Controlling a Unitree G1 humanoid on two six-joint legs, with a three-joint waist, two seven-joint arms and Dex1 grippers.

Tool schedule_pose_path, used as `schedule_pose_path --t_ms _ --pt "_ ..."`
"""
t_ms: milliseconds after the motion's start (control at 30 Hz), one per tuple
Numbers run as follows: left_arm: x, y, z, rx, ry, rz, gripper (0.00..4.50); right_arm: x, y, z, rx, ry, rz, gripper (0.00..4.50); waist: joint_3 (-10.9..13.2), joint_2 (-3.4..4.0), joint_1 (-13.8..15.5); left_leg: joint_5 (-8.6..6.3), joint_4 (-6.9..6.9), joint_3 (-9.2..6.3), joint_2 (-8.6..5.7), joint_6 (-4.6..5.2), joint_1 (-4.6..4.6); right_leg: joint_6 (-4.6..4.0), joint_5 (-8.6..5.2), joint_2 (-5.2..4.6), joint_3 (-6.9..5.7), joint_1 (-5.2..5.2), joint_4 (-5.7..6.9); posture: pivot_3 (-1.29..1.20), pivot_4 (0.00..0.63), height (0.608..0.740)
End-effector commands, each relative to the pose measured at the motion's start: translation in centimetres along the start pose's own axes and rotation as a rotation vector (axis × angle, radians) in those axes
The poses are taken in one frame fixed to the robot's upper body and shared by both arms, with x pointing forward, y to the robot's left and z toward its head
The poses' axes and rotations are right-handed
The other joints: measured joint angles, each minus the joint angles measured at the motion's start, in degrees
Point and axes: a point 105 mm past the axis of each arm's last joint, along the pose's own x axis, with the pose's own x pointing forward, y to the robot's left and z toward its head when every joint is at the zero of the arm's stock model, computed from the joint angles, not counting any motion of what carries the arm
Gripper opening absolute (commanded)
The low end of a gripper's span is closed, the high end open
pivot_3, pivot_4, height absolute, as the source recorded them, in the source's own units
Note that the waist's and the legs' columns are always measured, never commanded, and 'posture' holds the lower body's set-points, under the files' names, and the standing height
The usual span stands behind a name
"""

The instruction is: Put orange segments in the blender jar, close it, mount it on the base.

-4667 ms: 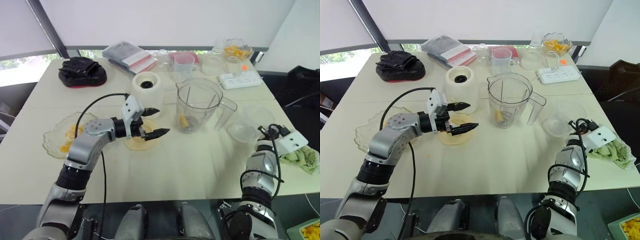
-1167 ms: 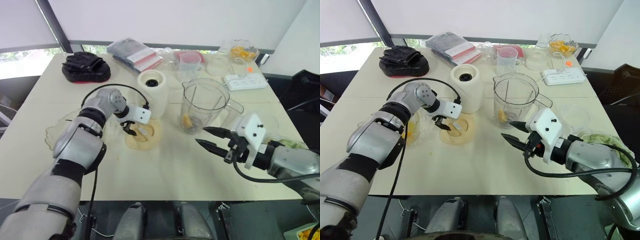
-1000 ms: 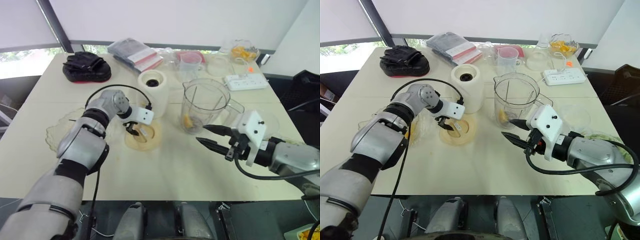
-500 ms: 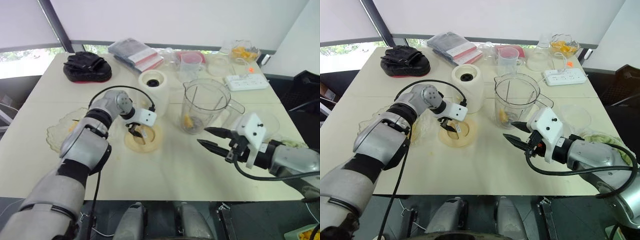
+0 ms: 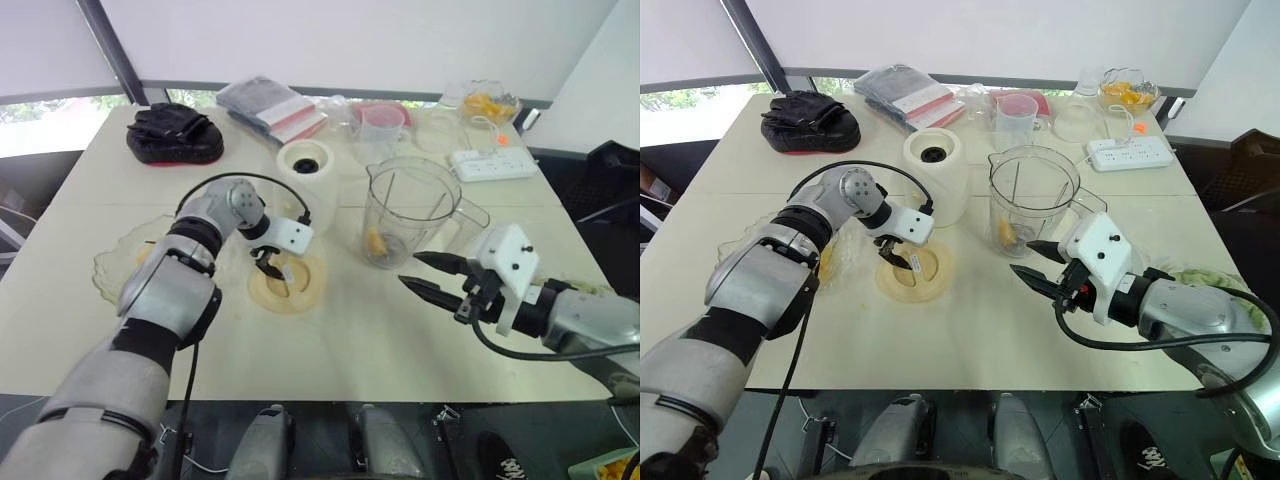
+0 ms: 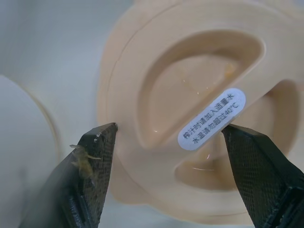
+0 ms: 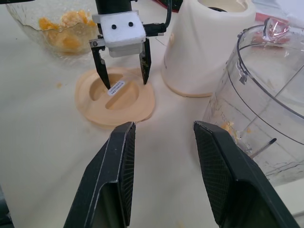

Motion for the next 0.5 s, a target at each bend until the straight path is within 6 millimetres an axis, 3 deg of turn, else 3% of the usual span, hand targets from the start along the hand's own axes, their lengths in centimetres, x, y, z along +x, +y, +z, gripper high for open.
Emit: schedule_pose_path --t_ms 33,333,500 --pt "-0.6 0.6 0.7 0.042 -0.020 0.021 3.65 -0.2 -0.2 1.0 -0.044 -0.029 -0.005 2.01 0.0 0.00 0.0 0.00 0.00 0.00 0.00 0.00 0.00 0.00 0.00 0.00 0.00 0.00 0.00 0.00 0.150 0.740" --pt "-1.2 1.2 2.7 0.201 -0.128 0.101 3.65 -0.1 -0.2 0.9 -0.046 -0.028 0.005 2.01 0.0 0.00 0.0 0.00 0.00 0.00 0.00 0.00 0.00 0.00 0.00 -0.01 0.00 -0.01 0.01 0.00 0.150 0.740" --pt "-1.4 0.8 2.6 0.286 -0.107 0.071 3.65 -0.1 -0.2 0.9 -0.047 -0.028 0.008 2.01 0.0 0.00 0.0 0.00 0.01 0.01 0.00 -0.01 0.00 0.00 0.00 0.00 0.00 -0.01 0.02 0.00 0.150 0.740"
